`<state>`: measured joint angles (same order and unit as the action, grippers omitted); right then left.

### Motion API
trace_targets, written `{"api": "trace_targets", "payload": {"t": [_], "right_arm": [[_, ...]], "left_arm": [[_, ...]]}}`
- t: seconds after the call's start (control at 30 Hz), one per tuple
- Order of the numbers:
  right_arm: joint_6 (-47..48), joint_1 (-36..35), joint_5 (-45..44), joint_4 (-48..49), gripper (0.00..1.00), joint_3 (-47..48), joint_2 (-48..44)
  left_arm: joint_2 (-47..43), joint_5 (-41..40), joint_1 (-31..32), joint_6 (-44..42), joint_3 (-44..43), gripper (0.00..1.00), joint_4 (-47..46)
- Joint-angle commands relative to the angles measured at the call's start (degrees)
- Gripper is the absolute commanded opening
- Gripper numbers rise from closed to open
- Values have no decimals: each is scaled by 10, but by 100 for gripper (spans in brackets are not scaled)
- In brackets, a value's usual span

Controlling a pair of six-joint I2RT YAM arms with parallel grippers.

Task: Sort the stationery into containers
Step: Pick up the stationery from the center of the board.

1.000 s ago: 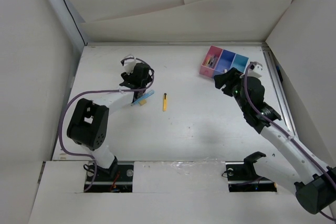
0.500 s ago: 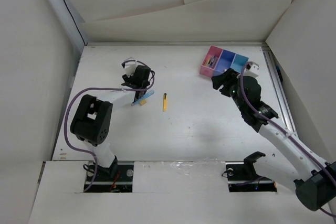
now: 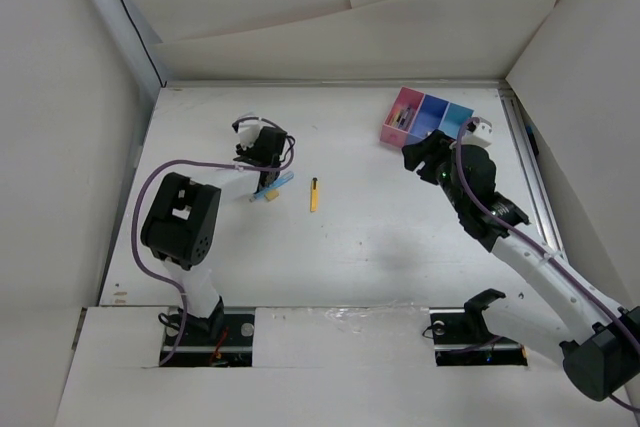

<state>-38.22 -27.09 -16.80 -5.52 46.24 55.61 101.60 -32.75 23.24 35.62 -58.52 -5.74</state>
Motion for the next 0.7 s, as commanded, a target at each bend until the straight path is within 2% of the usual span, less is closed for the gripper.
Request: {"api": "trace_targets", "payload": {"t": [0.0, 0.13, 0.23, 0.37, 0.47, 0.6, 0.67], "right_arm": [[9, -6, -11, 26, 68, 27, -2], [9, -6, -11, 26, 68, 27, -2], [9, -6, -17, 26, 68, 27, -2], [9, -6, -30, 26, 68, 27, -7], [9, -6, -46, 26, 68, 22, -14], [9, -6, -58, 26, 68, 17, -27], [9, -6, -64, 26, 68, 17, -33]], "left_arm": [[-5, -6, -8, -6, -12, 20, -1], [-19, 13, -8, -6, -19, 12, -6], [-35, 33, 4, -13, -40, 11, -11], [-30, 67, 51, -34, -136, 11, -11], [3, 150, 76, -34, -203, 11, -30], [114, 260, 87, -11, -349, 11, -56], [155, 333, 93, 4, -395, 10, -84]]}}
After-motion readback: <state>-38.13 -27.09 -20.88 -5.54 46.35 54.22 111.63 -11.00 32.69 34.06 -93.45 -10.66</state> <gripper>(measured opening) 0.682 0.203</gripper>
